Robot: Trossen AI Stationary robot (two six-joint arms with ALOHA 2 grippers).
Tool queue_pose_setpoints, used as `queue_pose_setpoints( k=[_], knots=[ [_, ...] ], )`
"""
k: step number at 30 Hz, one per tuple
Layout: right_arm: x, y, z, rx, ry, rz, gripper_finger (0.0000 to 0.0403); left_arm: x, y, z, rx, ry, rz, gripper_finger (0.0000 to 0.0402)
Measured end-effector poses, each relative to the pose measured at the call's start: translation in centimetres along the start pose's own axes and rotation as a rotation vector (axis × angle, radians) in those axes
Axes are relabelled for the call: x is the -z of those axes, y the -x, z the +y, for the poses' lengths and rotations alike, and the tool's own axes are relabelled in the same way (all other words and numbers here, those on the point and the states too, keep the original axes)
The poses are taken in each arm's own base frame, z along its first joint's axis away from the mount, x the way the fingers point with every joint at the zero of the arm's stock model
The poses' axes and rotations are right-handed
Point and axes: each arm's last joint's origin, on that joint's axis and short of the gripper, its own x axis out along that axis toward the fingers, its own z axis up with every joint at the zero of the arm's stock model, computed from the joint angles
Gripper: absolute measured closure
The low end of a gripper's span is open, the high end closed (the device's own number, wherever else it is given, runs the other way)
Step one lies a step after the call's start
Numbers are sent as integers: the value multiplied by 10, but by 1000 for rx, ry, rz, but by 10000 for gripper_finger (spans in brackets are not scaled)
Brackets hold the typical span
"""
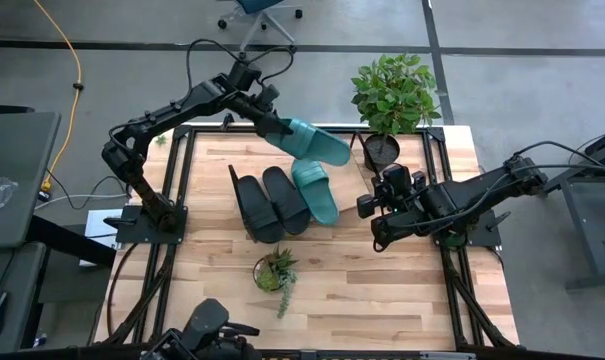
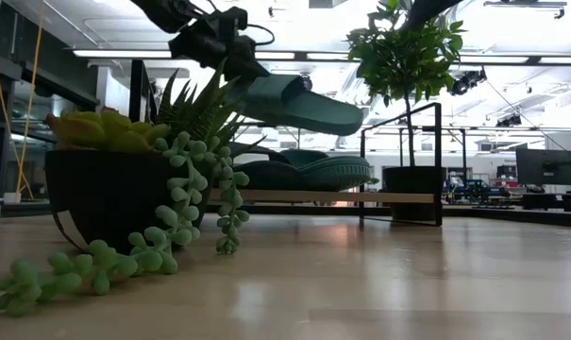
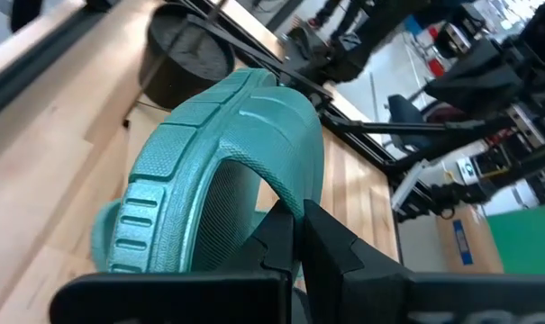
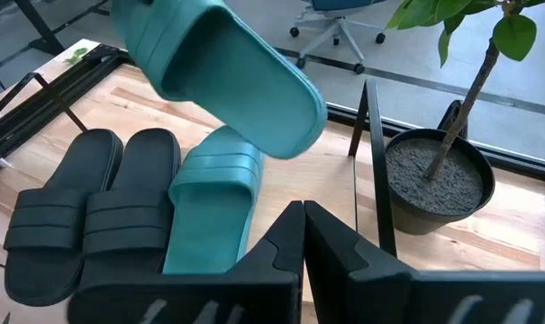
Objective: Pick and place slides into the shelf
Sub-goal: Put the blue slipper on the shelf
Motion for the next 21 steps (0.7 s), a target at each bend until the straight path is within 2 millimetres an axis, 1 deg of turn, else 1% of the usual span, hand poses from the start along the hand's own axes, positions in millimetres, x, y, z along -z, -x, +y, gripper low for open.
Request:
queue_pose_setpoints(
  k=[5, 7, 10, 13, 17, 21],
  knots=[
    [-1, 1, -2, -4, -5, 3, 402, 3, -7, -7, 31, -12, 32, 401],
    [-3, 3, -5, -6, -7, 4, 402, 4, -5, -10, 23, -19, 60, 401],
    [-7, 6, -11, -10, -13, 3, 402, 4, -3, -19, -18, -67, 107, 401],
    [-11, 9, -17, -16, -21, 4, 402, 0, 0, -30, -49, -109, 139, 401],
    [-16, 14, -26, -36, -32, 32, 401, -11, 1, -50, -29, -176, 117, 401],
    [-19, 20, -34, -74, -36, 106, 377, -18, -1, -68, -5, -229, 105, 401]
  ],
)
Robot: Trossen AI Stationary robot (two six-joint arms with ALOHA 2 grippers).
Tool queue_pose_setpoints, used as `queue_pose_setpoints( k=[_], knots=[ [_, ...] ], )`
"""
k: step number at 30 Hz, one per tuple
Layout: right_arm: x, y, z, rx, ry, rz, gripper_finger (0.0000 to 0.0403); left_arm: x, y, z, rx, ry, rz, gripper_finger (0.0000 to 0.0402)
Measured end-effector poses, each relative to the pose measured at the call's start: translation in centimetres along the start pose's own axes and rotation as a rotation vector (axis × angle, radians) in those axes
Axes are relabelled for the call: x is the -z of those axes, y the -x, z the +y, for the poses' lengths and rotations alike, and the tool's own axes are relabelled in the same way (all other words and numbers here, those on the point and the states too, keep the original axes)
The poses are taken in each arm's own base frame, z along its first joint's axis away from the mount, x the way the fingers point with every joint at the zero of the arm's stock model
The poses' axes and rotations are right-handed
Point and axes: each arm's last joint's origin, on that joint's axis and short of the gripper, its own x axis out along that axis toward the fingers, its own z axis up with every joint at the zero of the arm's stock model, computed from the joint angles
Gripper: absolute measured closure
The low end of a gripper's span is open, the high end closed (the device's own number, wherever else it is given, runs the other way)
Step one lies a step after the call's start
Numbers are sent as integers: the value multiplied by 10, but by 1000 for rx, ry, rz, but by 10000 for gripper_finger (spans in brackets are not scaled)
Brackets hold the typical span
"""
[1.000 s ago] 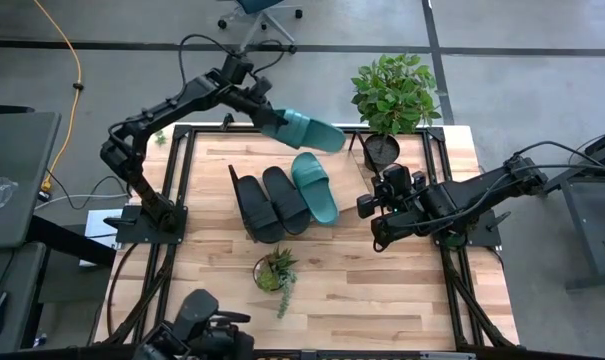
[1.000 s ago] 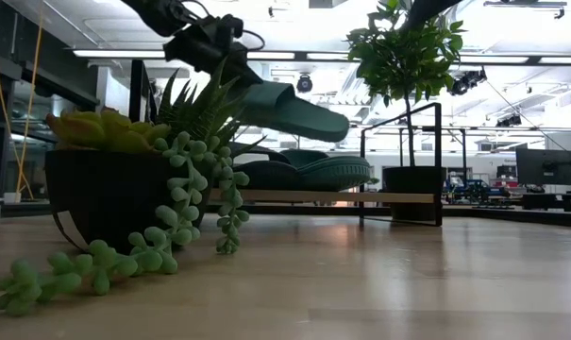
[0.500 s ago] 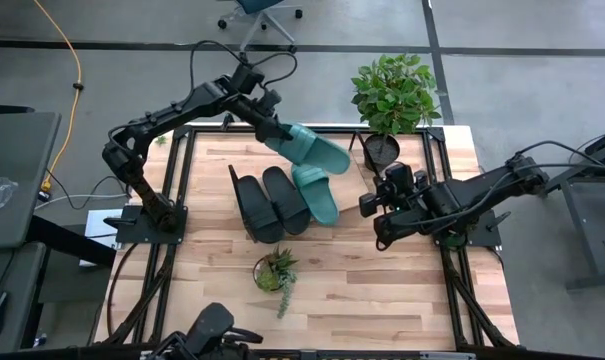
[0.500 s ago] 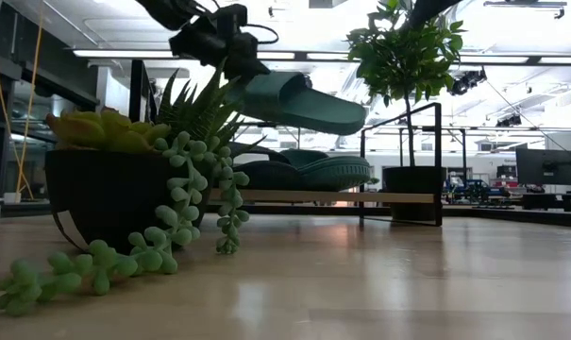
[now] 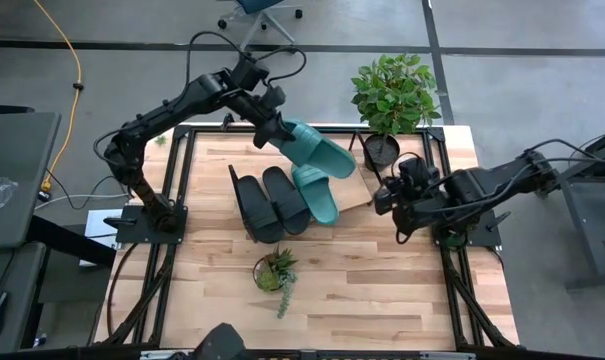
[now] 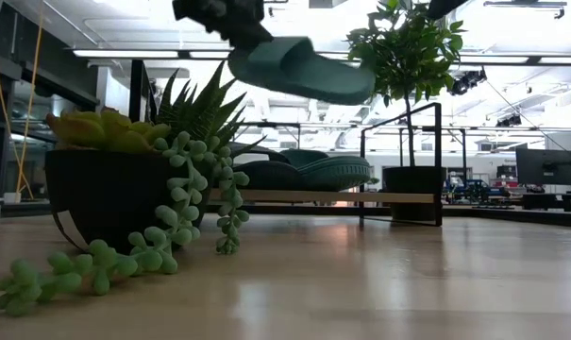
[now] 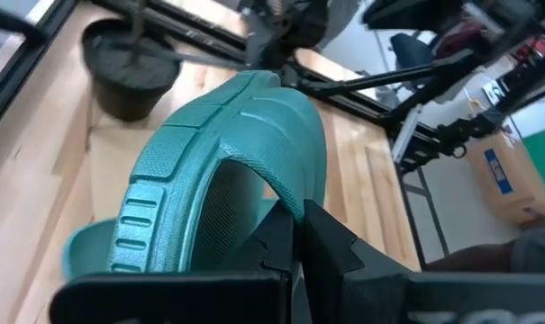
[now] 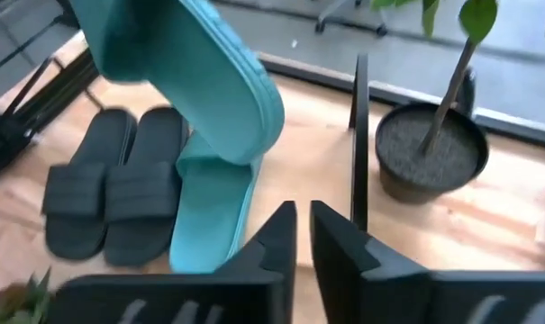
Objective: Pick and place slides into the shelf
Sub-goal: Put the blue slipper on the shelf
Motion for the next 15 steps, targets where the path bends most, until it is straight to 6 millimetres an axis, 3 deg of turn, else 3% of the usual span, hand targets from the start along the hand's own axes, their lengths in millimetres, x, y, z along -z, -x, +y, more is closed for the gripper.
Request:
queue_pose_setpoints(
  k=[15],
  knots=[
    [7, 10, 4, -111, -51, 133, 202, 4, -36, -50, 171, -99, 106, 401]
  ],
)
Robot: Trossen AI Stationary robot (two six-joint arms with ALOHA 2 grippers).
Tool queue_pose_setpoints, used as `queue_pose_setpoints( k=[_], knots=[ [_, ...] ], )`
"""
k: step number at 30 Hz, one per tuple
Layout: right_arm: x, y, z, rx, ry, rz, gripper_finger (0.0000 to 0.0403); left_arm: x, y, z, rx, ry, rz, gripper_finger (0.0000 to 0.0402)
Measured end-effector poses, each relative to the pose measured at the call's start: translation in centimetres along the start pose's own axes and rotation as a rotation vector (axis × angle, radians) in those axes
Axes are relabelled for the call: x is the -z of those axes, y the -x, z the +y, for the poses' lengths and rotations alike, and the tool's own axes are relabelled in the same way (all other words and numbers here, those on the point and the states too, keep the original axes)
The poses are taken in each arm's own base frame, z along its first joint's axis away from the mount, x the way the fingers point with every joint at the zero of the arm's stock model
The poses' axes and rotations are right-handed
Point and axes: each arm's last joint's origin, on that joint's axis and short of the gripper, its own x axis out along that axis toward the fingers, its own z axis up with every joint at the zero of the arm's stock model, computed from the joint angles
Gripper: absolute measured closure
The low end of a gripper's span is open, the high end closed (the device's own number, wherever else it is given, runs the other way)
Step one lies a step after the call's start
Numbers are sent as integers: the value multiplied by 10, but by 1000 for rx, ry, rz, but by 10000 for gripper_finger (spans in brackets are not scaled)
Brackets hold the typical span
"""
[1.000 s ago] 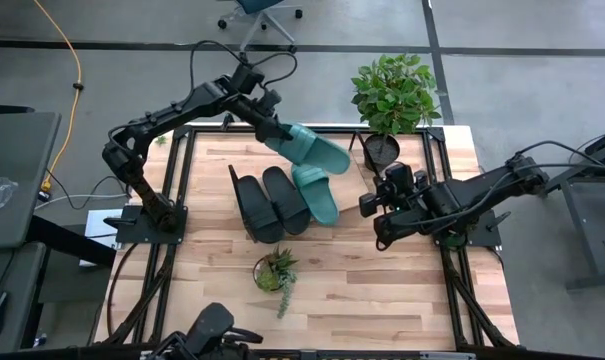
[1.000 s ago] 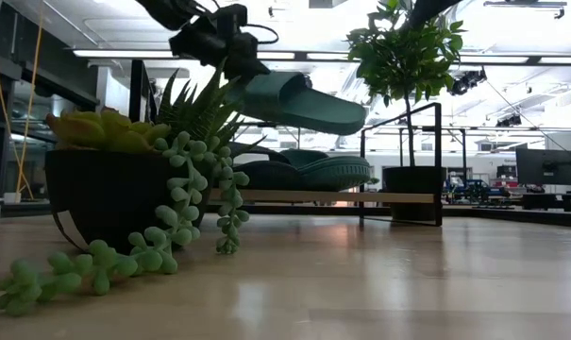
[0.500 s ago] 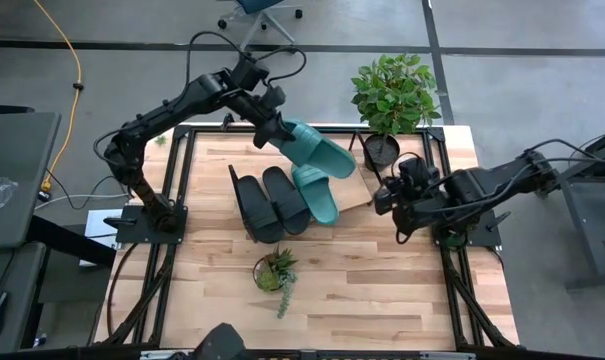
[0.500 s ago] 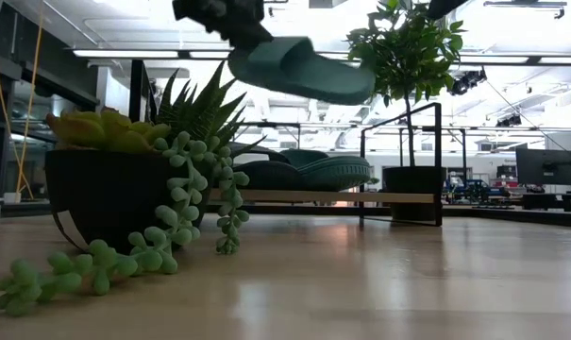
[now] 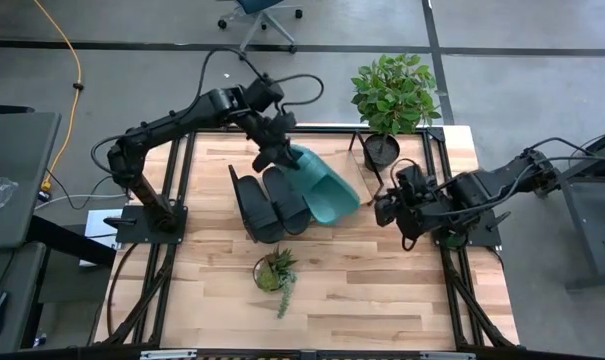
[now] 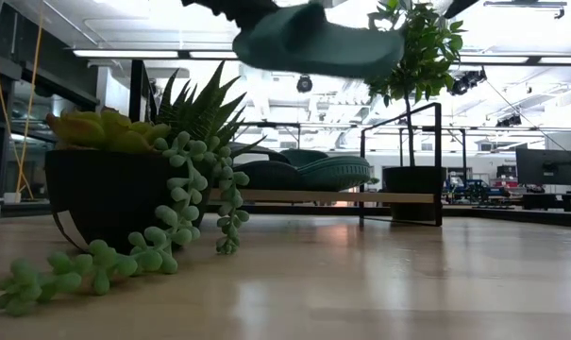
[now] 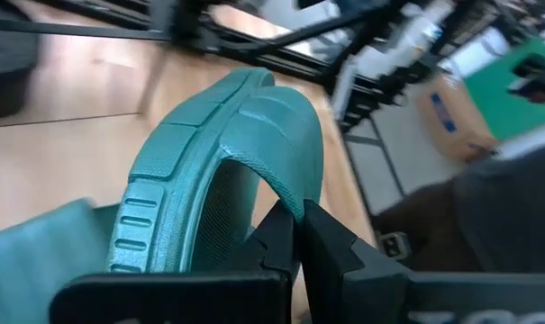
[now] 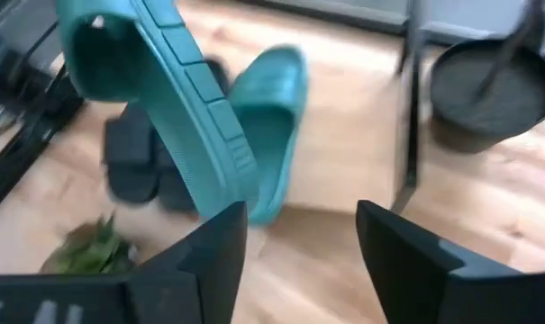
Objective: Pick and place slides into the shelf
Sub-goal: Put the blue slipper on the shelf
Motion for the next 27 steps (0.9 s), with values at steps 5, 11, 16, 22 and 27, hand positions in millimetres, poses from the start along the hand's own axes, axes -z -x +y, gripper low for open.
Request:
queue_pose_setpoints(
  k=[5, 11, 16, 22, 27],
  knots=[
    [-1, -1, 15, -164, 74, 119, 189, 0, -18, -20, 92, -18, 33, 401],
    [-3, 0, 24, -258, 154, 132, 198, 0, -34, -38, 132, -33, 63, 401],
    [11, 8, 18, -211, 227, 161, 198, -8, -47, -40, 129, -41, 24, 401],
    [33, 28, 6, -142, 201, 49, 199, -8, -63, -20, 145, 14, 29, 401],
    [63, 35, -5, -165, 81, 5, 199, -8, -66, -14, 139, 25, 35, 401]
  ],
)
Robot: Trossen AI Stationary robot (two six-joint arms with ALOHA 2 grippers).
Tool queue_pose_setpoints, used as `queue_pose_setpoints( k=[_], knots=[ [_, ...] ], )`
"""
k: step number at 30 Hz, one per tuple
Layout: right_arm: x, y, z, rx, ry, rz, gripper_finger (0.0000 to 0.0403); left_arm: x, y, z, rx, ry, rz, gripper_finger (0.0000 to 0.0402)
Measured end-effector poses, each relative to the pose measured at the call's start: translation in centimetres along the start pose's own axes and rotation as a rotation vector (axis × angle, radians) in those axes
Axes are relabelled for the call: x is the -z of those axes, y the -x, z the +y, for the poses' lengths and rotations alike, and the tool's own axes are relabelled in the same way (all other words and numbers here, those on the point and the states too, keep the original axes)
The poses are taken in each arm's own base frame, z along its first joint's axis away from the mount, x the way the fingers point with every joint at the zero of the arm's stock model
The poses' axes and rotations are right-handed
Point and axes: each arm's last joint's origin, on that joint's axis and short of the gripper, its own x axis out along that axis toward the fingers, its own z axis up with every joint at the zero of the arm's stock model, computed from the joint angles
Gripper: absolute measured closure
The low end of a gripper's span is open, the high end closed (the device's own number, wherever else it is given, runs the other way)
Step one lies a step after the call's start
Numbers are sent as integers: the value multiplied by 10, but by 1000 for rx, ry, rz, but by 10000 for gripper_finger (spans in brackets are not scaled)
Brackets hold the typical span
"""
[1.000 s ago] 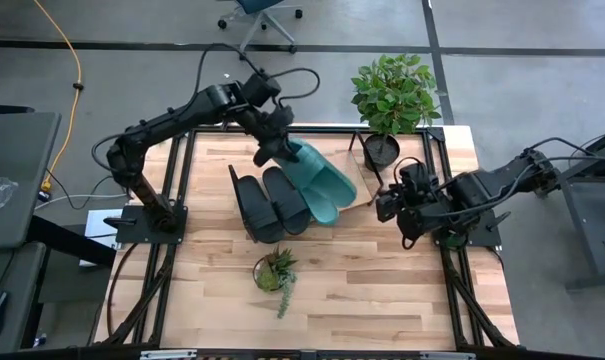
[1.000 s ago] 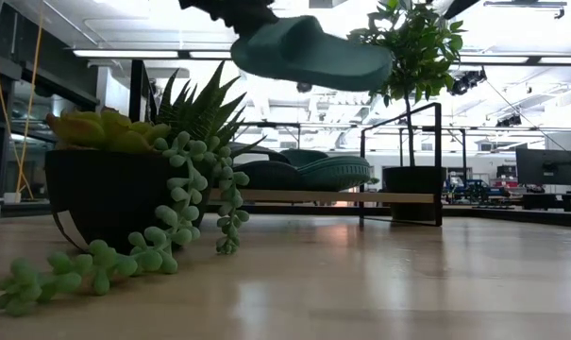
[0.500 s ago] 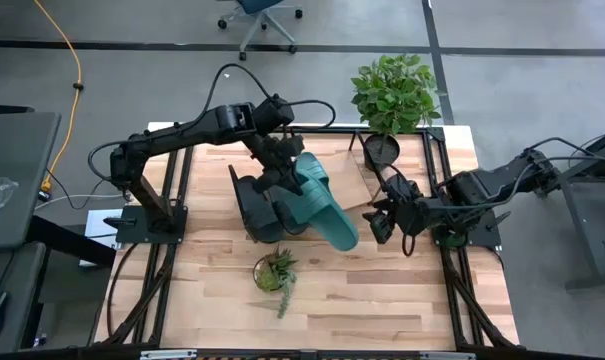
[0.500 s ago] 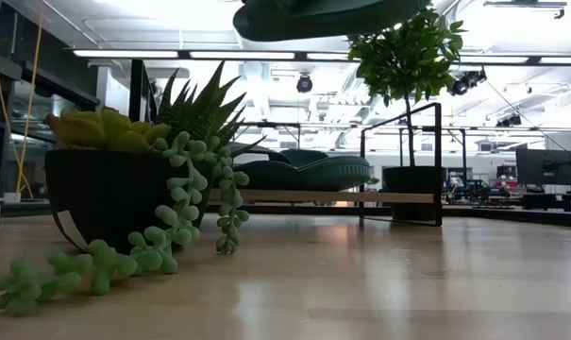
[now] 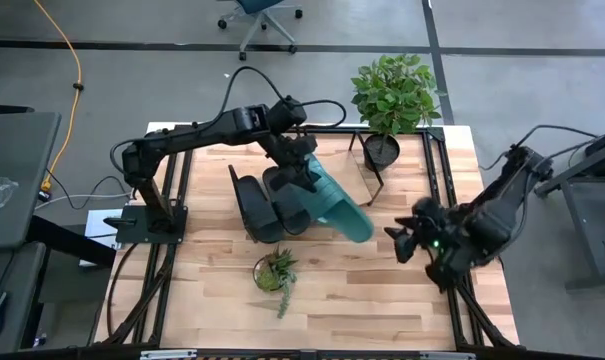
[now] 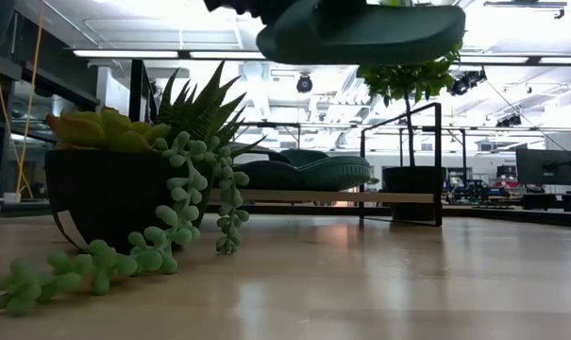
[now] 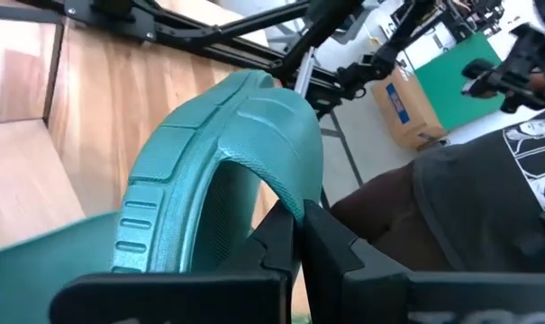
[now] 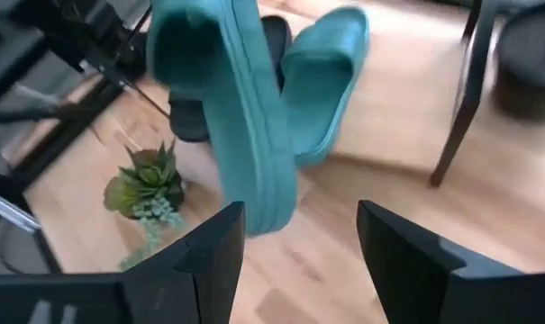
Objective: Pick and place slides into the shelf
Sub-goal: Put the blue slipper on the shelf
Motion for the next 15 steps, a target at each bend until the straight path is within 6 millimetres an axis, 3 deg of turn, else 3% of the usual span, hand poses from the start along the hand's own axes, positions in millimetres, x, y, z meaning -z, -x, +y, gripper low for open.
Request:
queue_pose_setpoints(
  k=[6, 15],
  knots=[
    [58, -27, -12, -116, -259, -47, 199, 0, -1, -1, 4, -5, 2, 401],
    [114, -54, -30, -432, -634, -227, 199, 0, -1, -1, -1, -31, 1, 401]
  ],
)
